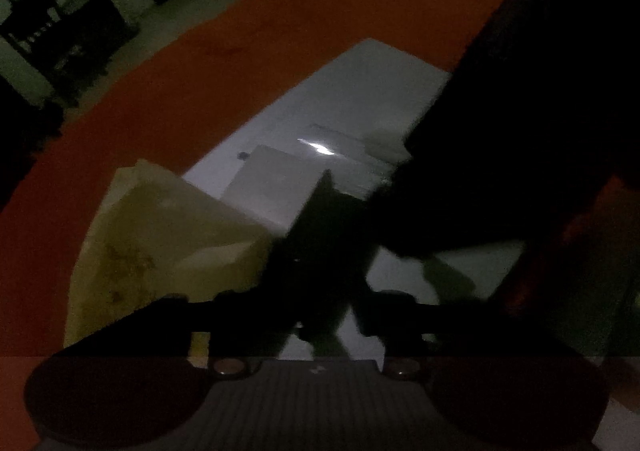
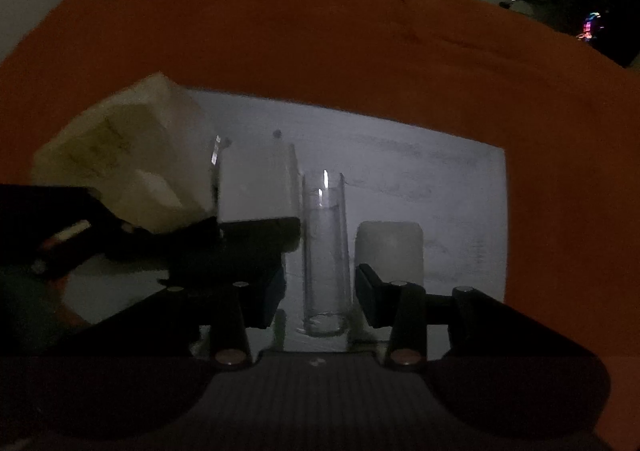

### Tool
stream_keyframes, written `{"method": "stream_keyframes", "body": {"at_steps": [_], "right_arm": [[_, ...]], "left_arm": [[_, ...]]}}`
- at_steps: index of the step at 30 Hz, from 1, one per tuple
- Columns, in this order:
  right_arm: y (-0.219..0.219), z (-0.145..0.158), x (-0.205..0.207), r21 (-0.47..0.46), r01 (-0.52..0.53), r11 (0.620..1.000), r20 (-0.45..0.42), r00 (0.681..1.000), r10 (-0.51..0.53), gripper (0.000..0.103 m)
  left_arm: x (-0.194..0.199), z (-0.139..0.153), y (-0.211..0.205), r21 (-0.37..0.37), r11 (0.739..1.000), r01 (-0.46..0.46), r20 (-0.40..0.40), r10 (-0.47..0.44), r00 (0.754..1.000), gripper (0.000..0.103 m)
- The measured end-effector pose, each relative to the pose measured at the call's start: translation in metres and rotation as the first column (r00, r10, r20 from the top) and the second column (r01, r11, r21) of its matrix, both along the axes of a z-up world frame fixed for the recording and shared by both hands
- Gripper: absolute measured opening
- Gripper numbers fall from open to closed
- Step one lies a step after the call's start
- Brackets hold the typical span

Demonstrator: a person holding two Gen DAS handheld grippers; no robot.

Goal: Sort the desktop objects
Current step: 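Close the right tool around the glass tube while the left tool grasps the black item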

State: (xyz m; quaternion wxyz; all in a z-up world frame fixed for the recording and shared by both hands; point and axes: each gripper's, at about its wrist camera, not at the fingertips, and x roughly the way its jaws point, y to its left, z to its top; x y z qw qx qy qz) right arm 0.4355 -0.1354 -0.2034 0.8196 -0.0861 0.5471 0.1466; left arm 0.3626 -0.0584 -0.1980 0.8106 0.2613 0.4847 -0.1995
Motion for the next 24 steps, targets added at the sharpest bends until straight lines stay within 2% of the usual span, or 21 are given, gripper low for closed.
{"method": "stream_keyframes", "body": {"at_steps": [2,4,7,12,14,17,19,20,22,24], "right_arm": [[0.004,-0.004,-0.002,-0.010,-0.005,1.000,-0.009,1.000,0.005,0.039],[0.006,-0.007,-0.002,-0.014,0.005,1.000,-0.015,1.000,-0.005,0.031],[0.003,-0.007,-0.001,-0.034,0.021,0.999,-0.014,1.000,-0.021,0.030],[-0.006,-0.002,-0.002,0.000,0.055,0.998,-0.089,0.995,-0.055,0.030],[-0.010,0.001,-0.004,0.010,0.070,0.998,-0.126,0.990,-0.068,0.030],[-0.008,-0.002,-0.006,0.028,0.082,0.996,-0.187,0.980,-0.075,0.030],[-0.005,-0.008,-0.007,0.036,0.091,0.995,-0.218,0.973,-0.081,0.031],[-0.004,-0.009,-0.006,0.041,0.098,0.994,-0.217,0.972,-0.087,0.033],[-0.003,-0.009,-0.005,0.061,0.115,0.991,-0.186,0.977,-0.102,0.037],[-0.003,-0.010,-0.003,0.075,0.130,0.989,-0.161,0.980,-0.117,0.040]], "left_arm": [[-0.001,0.000,0.001,0.008,1.000,-0.018,0.017,0.018,1.000,0.024],[-0.003,0.001,0.002,0.012,1.000,-0.024,0.031,0.023,0.999,0.022],[-0.005,0.002,-0.001,0.023,0.999,-0.026,0.028,0.025,0.999,0.021],[0.000,0.015,0.010,-0.007,0.989,-0.148,-0.062,0.147,0.987,0.009],[0.002,0.019,0.018,-0.009,0.974,-0.226,-0.106,0.223,0.969,0.009],[-0.001,0.022,0.023,-0.013,0.968,-0.249,-0.149,0.244,0.958,0.010],[-0.002,0.027,0.024,-0.053,0.968,-0.246,-0.119,0.238,0.964,0.017],[-0.002,0.029,0.025,-0.079,0.966,-0.247,-0.094,0.239,0.966,0.036],[-0.002,0.033,0.023,-0.064,0.972,-0.225,-0.016,0.225,0.974,0.061],[-0.001,0.030,0.020,-0.054,0.979,-0.197,0.004,0.197,0.980,0.059]]}}
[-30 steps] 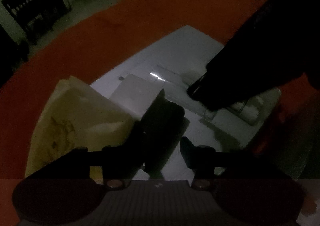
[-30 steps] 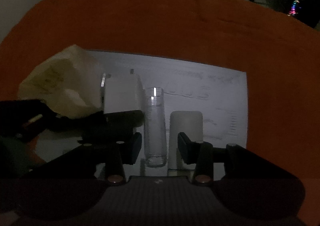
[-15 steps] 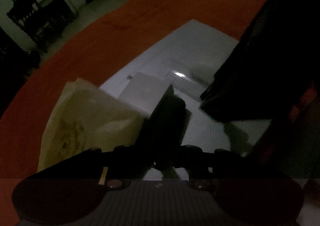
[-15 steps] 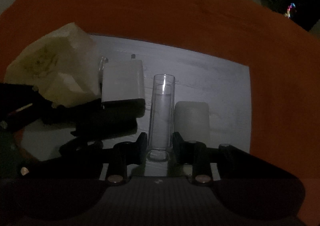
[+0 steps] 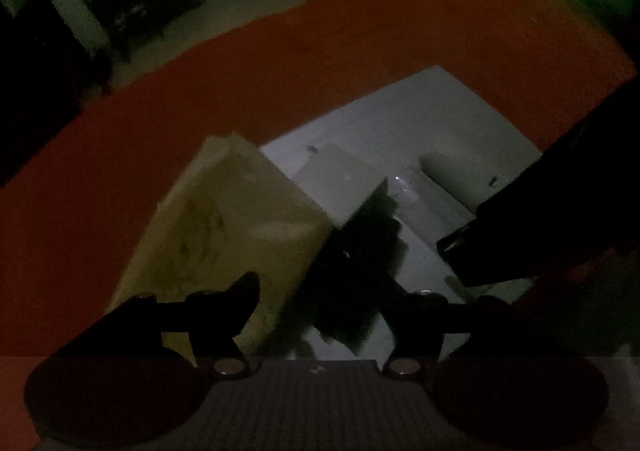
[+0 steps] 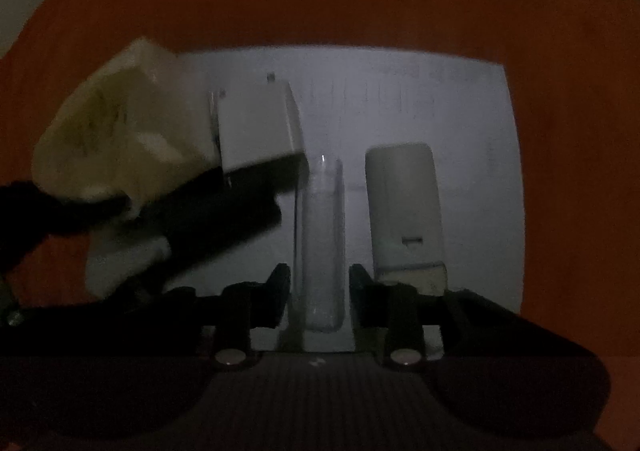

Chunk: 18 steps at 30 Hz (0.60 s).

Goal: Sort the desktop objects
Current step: 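Close the right tool around the glass tube while the left tool grasps the black item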

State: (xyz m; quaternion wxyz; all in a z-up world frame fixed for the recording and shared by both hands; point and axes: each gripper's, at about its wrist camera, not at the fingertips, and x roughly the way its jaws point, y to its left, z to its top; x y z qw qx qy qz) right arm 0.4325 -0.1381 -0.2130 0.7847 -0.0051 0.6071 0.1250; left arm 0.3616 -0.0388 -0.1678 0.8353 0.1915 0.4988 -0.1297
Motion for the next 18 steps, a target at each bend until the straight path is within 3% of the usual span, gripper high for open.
{"method": "stream_keyframes", "body": {"at_steps": [5,7,8,11,14,18], "right_arm": [[0.004,-0.004,0.002,-0.010,0.005,1.000,0.012,1.000,-0.005,0.043],[0.003,-0.004,0.003,-0.019,0.007,1.000,0.018,1.000,-0.007,0.043],[0.003,-0.003,0.002,-0.020,0.009,1.000,0.020,1.000,-0.009,0.043],[0.003,-0.003,0.000,-0.033,0.001,0.999,0.036,0.999,0.000,0.042],[0.005,-0.007,-0.003,-0.054,-0.027,0.998,0.032,0.999,0.029,0.032],[0.008,-0.005,-0.004,-0.097,-0.024,0.995,0.003,1.000,0.025,0.032]], "left_arm": [[0.003,-0.015,-0.005,-0.026,0.997,0.078,-0.028,-0.078,0.997,0.055],[0.001,-0.024,-0.007,0.008,0.996,0.087,-0.045,-0.086,0.995,0.042],[0.003,-0.027,-0.007,0.017,0.996,0.086,-0.068,-0.085,0.994,0.027],[0.009,-0.027,-0.001,-0.055,0.998,0.028,-0.104,-0.033,0.994,0.026],[0.007,-0.025,0.001,-0.024,1.000,-0.002,-0.120,-0.001,0.993,0.026],[0.006,-0.020,0.012,-0.037,0.975,-0.217,-0.213,0.205,0.955,0.026]]}}
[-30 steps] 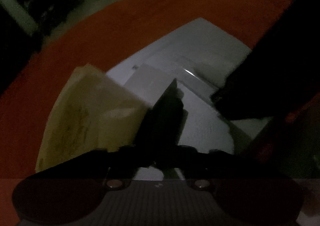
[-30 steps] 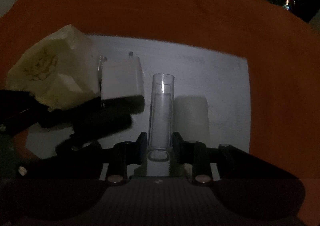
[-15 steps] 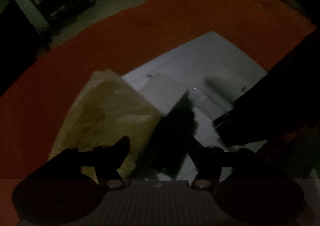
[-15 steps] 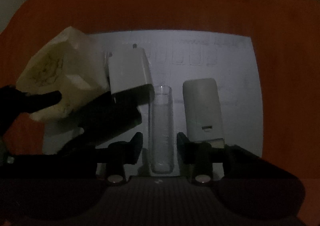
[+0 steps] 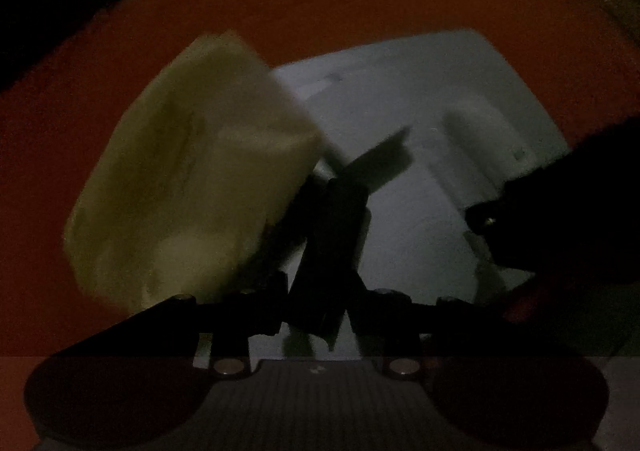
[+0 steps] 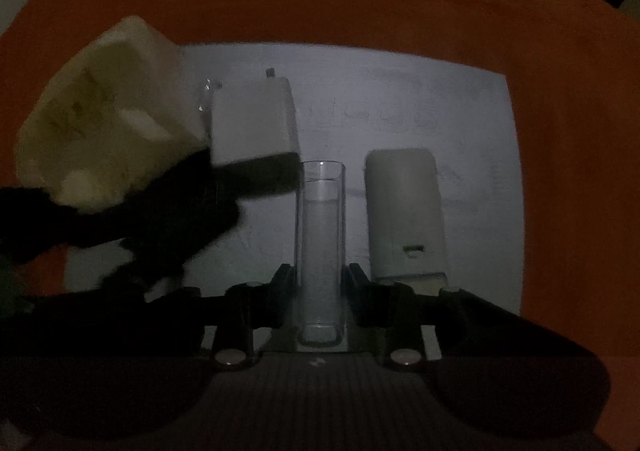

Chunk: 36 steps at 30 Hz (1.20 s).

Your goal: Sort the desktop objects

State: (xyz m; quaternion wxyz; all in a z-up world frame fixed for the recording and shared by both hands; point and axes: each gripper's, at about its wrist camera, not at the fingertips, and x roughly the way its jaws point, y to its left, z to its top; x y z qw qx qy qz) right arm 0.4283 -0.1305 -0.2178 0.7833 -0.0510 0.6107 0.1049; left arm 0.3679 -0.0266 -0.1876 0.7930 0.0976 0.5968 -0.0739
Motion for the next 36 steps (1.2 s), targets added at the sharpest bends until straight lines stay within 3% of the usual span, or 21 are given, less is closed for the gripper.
{"method": "stream_keyframes", "body": {"at_steps": [2,4,5,6,7,8,14,16,18,19,20,23,30,31,36], "right_arm": [[0.002,0.002,0.000,0.004,-0.009,1.000,-0.010,1.000,0.009,0.032],[0.003,0.002,-0.001,0.019,-0.010,1.000,-0.038,0.999,0.010,0.033],[0.005,0.002,-0.001,0.016,-0.011,1.000,-0.040,0.999,0.012,0.040],[0.006,0.003,0.000,0.001,-0.003,1.000,-0.019,1.000,0.003,0.046],[0.007,0.005,0.000,-0.006,0.009,1.000,0.009,1.000,-0.009,0.066],[0.006,0.006,0.000,0.007,0.019,1.000,0.036,0.999,-0.019,0.075],[0.005,0.000,0.001,0.035,0.046,0.998,0.061,0.997,-0.048,0.067],[0.003,-0.001,0.000,0.046,0.061,0.997,0.061,0.996,-0.064,0.066],[0.006,-0.001,-0.001,0.030,0.046,0.998,0.059,0.997,-0.047,0.059],[0.007,-0.002,-0.001,0.021,0.037,0.999,0.058,0.998,-0.038,0.042],[0.009,-0.002,-0.002,0.008,0.022,1.000,0.049,0.999,-0.023,0.032],[0.010,-0.003,-0.003,0.006,0.005,1.000,0.054,0.999,-0.005,0.032],[0.008,0.012,-0.003,0.011,-0.004,1.000,0.080,0.997,0.003,0.032],[0.007,0.017,-0.002,0.013,-0.003,1.000,0.087,0.996,0.002,0.032],[0.004,0.048,0.000,0.016,0.003,1.000,0.123,0.992,-0.005,0.032]], "left_arm": [[0.000,0.002,0.001,-0.009,0.998,-0.058,-0.034,0.058,0.998,0.027],[0.000,0.003,-0.003,-0.007,0.998,-0.069,-0.030,0.069,0.997,0.041],[0.000,0.003,-0.006,-0.004,0.998,-0.067,-0.023,0.067,0.997,0.061],[0.000,0.003,-0.010,0.013,0.998,-0.056,0.007,0.056,0.998,0.074],[0.000,0.003,-0.013,0.030,0.999,-0.045,0.036,0.044,0.998,0.074],[0.000,0.003,-0.016,0.047,0.998,-0.035,0.065,0.032,0.997,0.074],[0.004,-0.007,-0.011,-0.007,0.996,-0.088,0.049,0.088,0.995,0.067],[0.003,-0.011,-0.009,-0.021,0.994,-0.107,0.039,0.108,0.993,0.056],[0.004,-0.013,-0.009,-0.036,0.994,-0.099,0.021,0.100,0.995,0.033],[0.006,-0.014,-0.008,-0.052,0.995,-0.089,0.012,0.089,0.996,0.027],[0.004,-0.014,-0.009,-0.054,0.995,-0.087,0.020,0.088,0.996,0.026],[0.001,-0.012,-0.009,-0.061,0.995,-0.076,0.027,0.077,0.997,0.024],[-0.001,0.005,0.002,-0.159,0.980,-0.118,0.048,0.127,0.991,0.022],[0.000,0.021,0.009,-0.162,0.979,-0.120,0.053,0.130,0.990,0.022],[0.001,0.049,0.002,-0.119,0.985,-0.123,0.109,0.136,0.985,0.022]]}}
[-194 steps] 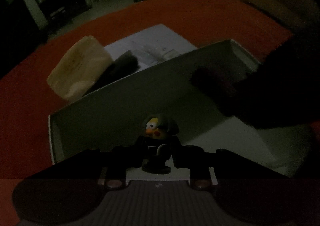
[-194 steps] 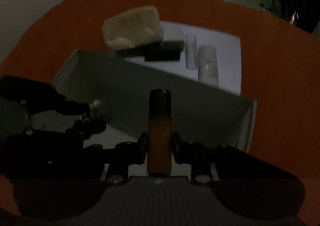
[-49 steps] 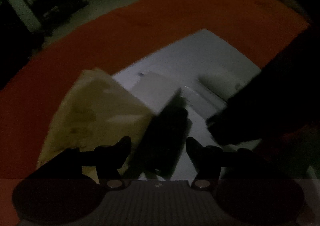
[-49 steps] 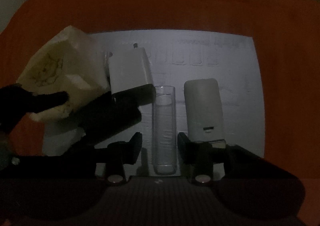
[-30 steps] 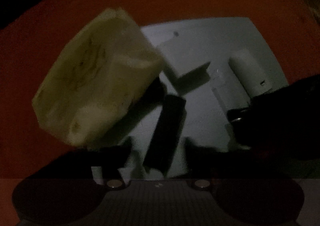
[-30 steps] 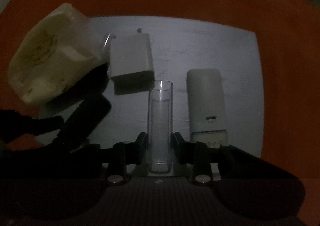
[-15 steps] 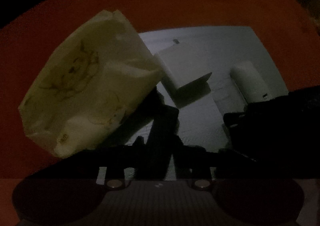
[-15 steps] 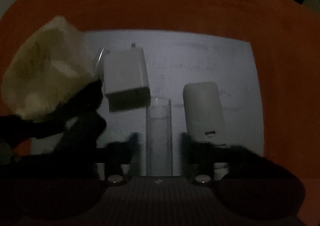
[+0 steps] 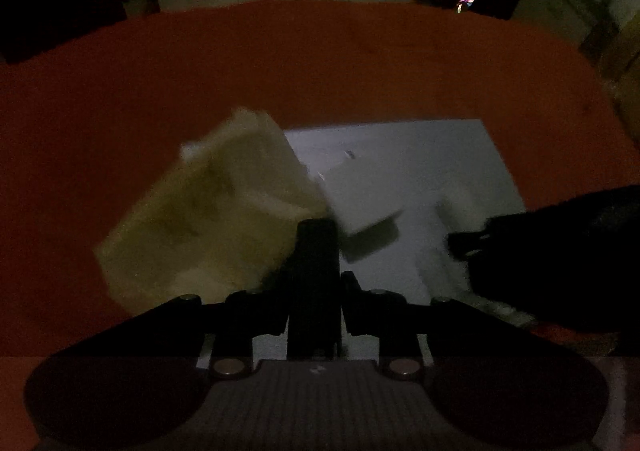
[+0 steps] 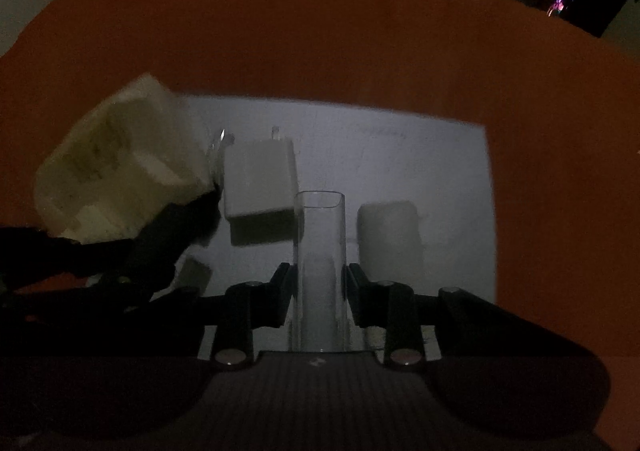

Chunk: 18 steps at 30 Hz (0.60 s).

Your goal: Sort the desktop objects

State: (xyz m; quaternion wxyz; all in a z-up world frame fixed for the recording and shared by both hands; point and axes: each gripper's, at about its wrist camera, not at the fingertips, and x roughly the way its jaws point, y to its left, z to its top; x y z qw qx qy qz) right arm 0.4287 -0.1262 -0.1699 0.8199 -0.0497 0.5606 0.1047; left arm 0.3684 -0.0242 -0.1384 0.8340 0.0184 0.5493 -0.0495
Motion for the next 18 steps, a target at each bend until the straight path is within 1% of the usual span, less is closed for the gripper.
{"method": "stream_keyframes", "body": {"at_steps": [1,3,6,9,11,13,15,18], "right_arm": [[0.000,0.006,0.000,0.001,0.001,1.000,0.004,1.000,-0.001,0.032],[0.000,0.021,-0.003,0.000,0.001,1.000,0.020,1.000,-0.001,0.032],[0.000,0.040,-0.008,-0.013,-0.006,1.000,0.035,0.999,0.006,0.032],[0.001,0.058,-0.018,-0.032,-0.027,0.999,0.056,0.998,0.029,0.032],[0.001,0.072,-0.027,-0.046,-0.046,0.998,0.080,0.996,0.049,0.032],[-0.001,0.087,-0.039,-0.036,-0.084,0.996,0.098,0.991,0.087,0.032],[-0.007,0.102,-0.052,-0.012,-0.096,0.995,0.118,0.988,0.096,0.032],[-0.021,0.123,-0.071,0.067,-0.078,0.995,0.138,0.988,0.068,0.032]], "left_arm": [[0.004,0.002,-0.002,0.012,1.000,-0.012,0.003,0.011,1.000,0.022],[0.002,0.015,-0.002,-0.023,0.999,-0.043,0.007,0.043,0.999,0.022],[-0.005,0.036,-0.005,0.002,1.000,-0.024,0.039,0.024,0.999,0.022],[-0.013,0.056,-0.009,0.018,1.000,0.009,0.049,-0.010,0.999,0.022],[-0.018,0.065,-0.014,0.056,0.998,0.037,0.061,-0.041,0.997,0.022],[-0.029,0.079,-0.017,0.065,0.997,0.047,0.082,-0.052,0.995,0.022],[-0.042,0.093,-0.016,0.033,0.997,0.064,0.097,-0.066,0.993,0.022],[-0.061,0.103,-0.019,-0.001,0.998,0.063,0.107,-0.063,0.992,0.022]]}}
